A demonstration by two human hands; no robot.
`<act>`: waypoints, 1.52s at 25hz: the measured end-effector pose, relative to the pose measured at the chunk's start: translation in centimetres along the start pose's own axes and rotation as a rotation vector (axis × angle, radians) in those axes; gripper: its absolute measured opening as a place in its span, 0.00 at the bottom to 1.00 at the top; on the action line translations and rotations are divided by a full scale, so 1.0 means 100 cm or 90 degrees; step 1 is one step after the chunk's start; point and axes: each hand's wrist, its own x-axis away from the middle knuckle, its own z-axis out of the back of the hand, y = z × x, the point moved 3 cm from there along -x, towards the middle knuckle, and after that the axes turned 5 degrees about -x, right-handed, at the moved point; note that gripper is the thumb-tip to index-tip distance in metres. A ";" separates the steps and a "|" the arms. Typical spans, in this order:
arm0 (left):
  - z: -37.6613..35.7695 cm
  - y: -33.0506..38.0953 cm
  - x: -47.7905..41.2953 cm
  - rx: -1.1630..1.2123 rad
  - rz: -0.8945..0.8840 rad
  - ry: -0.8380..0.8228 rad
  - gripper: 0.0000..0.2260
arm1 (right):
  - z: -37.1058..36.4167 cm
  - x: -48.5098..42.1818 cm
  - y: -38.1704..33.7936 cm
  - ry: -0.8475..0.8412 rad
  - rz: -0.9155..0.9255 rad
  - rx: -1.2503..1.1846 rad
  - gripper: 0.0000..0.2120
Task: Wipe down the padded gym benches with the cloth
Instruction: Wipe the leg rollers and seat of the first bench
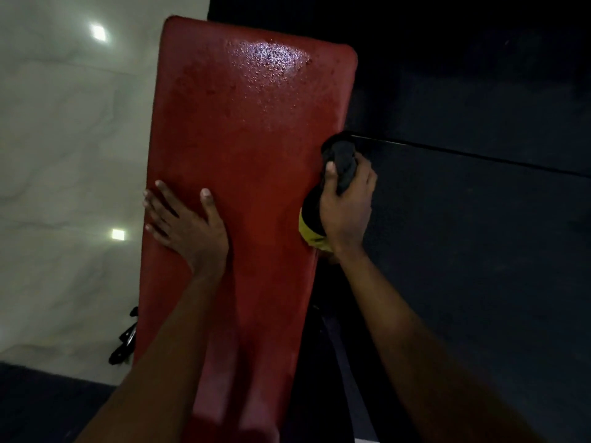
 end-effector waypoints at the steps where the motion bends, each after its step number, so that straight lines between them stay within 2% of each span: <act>1: 0.000 0.000 0.001 -0.008 0.005 0.006 0.35 | 0.002 0.011 0.004 -0.014 0.002 -0.010 0.26; 4: 0.000 0.002 0.001 -0.016 0.014 0.015 0.34 | 0.013 0.063 0.030 -0.108 0.017 -0.010 0.26; 6: 0.000 0.002 0.001 -0.014 0.019 0.012 0.34 | 0.016 0.072 0.040 -0.132 0.003 -0.015 0.27; 9: -0.002 0.001 0.001 -0.022 0.016 0.020 0.34 | 0.007 0.028 0.019 -0.084 -0.030 -0.019 0.26; 13: -0.005 0.000 0.001 -0.031 0.018 0.031 0.34 | -0.003 -0.028 -0.007 -0.023 -0.012 -0.030 0.27; 21: -0.004 0.003 0.002 -0.026 0.021 0.025 0.33 | 0.015 0.070 0.041 -0.134 -0.060 -0.011 0.28; 25: -0.005 0.003 0.002 -0.036 0.022 0.026 0.33 | 0.020 0.099 0.050 -0.143 -0.022 -0.013 0.28; 27: -0.004 0.002 0.002 -0.038 0.022 0.032 0.33 | 0.017 0.089 0.047 -0.141 -0.036 -0.031 0.28; 32: -0.005 0.001 0.001 -0.038 0.016 0.043 0.33 | 0.002 0.021 0.021 -0.054 -0.052 -0.028 0.27; 35: -0.005 0.001 0.000 -0.024 0.013 0.034 0.34 | 0.004 0.042 0.029 -0.060 -0.013 -0.028 0.27; 38: 0.003 -0.005 -0.003 0.045 -0.015 -0.001 0.34 | 0.015 0.065 0.038 -0.105 0.120 0.005 0.25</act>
